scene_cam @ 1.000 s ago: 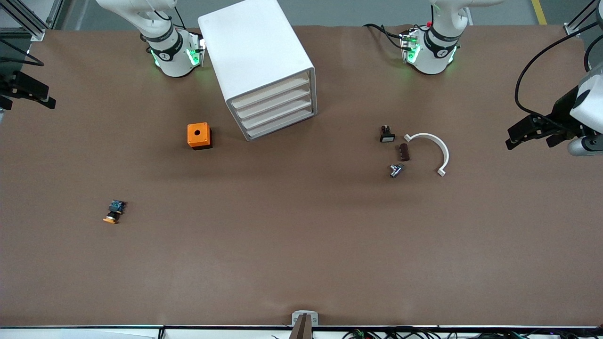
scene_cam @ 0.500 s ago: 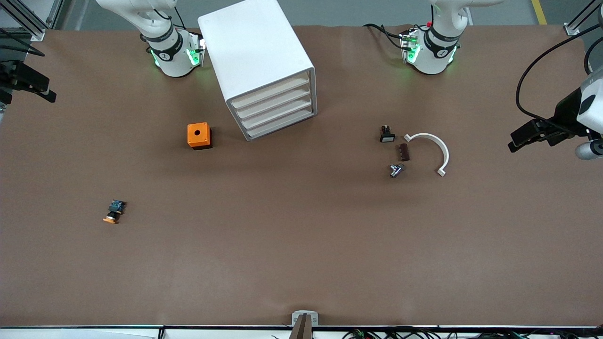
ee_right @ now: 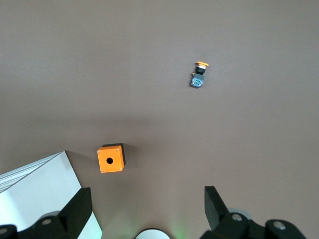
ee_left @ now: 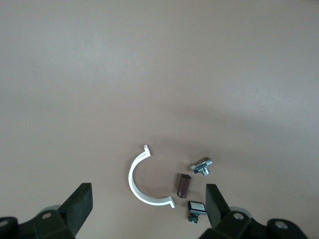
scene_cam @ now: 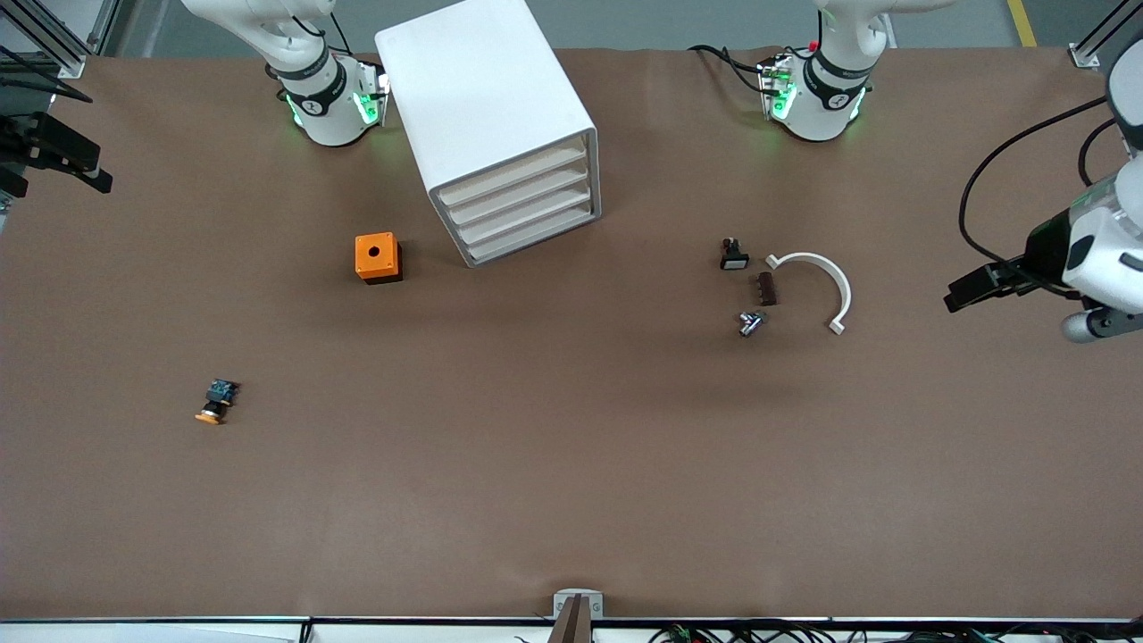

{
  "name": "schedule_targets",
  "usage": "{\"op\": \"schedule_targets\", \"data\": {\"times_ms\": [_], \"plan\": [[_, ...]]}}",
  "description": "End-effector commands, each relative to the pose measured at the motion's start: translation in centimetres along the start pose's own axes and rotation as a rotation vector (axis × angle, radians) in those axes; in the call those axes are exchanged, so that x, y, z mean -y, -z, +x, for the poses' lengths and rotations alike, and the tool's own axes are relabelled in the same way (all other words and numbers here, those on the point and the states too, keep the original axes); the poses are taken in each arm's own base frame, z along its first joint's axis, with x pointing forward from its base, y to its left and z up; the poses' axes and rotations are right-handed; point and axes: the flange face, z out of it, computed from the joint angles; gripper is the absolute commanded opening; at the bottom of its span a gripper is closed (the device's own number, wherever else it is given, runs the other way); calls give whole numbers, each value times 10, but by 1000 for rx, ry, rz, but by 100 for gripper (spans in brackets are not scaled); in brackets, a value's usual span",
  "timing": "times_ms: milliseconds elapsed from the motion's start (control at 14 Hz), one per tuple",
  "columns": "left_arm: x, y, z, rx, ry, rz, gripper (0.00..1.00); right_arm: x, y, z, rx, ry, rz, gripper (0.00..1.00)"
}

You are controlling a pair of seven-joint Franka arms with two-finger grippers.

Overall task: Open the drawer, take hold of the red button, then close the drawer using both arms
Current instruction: 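Reach the left gripper to the white cabinet's drawer handle and grasp it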

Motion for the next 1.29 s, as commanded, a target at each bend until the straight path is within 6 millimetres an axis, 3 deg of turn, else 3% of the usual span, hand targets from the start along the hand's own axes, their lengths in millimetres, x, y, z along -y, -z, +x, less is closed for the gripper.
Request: {"op": "schedule_targets", "data": {"times_ms": [0, 286, 571, 1214], "plan": [[-45, -48, 8, 71, 39, 28, 100, 3, 1, -11, -11, -1, 6, 100], [-93, -124, 5, 176, 90, 86, 100, 2, 1, -11, -15, -1, 6, 100], [-141, -194, -11, 254, 187, 164, 100, 9, 2, -10, -19, 13, 5, 100], [-264, -219, -69, 419, 454, 168, 100, 16, 4, -10, -30, 28, 5, 100]]}}
